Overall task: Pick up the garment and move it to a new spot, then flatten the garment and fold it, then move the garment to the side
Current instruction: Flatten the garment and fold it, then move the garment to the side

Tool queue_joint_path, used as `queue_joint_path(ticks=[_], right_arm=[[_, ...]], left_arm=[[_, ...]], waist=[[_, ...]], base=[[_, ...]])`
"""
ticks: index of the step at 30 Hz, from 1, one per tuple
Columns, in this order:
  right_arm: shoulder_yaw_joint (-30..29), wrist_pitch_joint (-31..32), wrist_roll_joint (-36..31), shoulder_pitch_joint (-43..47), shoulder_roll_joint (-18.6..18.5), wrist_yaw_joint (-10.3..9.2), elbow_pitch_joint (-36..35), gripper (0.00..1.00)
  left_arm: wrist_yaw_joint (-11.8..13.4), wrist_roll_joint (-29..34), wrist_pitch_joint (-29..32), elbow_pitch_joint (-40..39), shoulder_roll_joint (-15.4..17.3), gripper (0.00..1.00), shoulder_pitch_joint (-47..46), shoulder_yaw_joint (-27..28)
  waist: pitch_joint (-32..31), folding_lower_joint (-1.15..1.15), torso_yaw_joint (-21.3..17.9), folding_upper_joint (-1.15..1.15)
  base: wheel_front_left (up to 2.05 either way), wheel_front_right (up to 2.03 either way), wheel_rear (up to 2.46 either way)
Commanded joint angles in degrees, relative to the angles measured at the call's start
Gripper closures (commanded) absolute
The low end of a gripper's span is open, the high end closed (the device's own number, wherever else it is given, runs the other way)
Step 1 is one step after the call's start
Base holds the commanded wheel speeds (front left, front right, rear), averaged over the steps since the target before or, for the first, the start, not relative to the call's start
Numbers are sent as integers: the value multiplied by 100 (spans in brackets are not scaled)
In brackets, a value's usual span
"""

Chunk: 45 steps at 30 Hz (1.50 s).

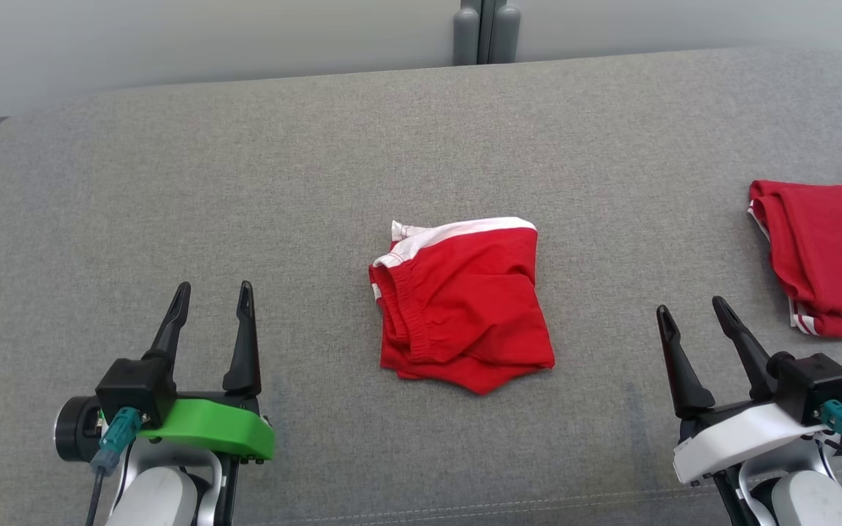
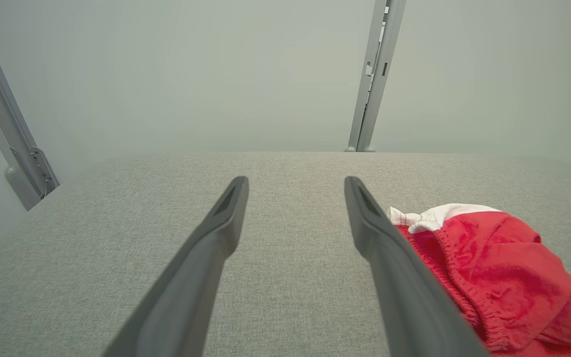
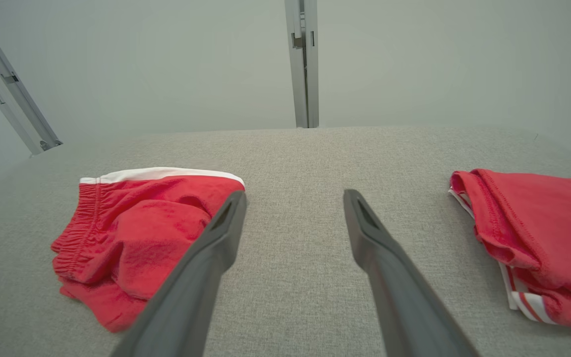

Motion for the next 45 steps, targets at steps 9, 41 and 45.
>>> queue_joint_path(ticks=[9,41,45], right_arm=[[-95,187,15,10,-62,-1,-106,0],[1709,-299,1585,-1537,111,-1,2911,100],[1575,-453,1564,-1442,-6,-7,2806,100]], left_arm=[[19,-53,-4,-66,-24,0,-95,-44],[-161,132,-132,165,-290,0,-497,-228],[-159,139,-130,126,-250,0,-466,-202]], waist=[[90,0,282,0],[722,0,973,0],[649,0,794,0]], base=[[0,0,0],[0,0,0],[0,0,0]])
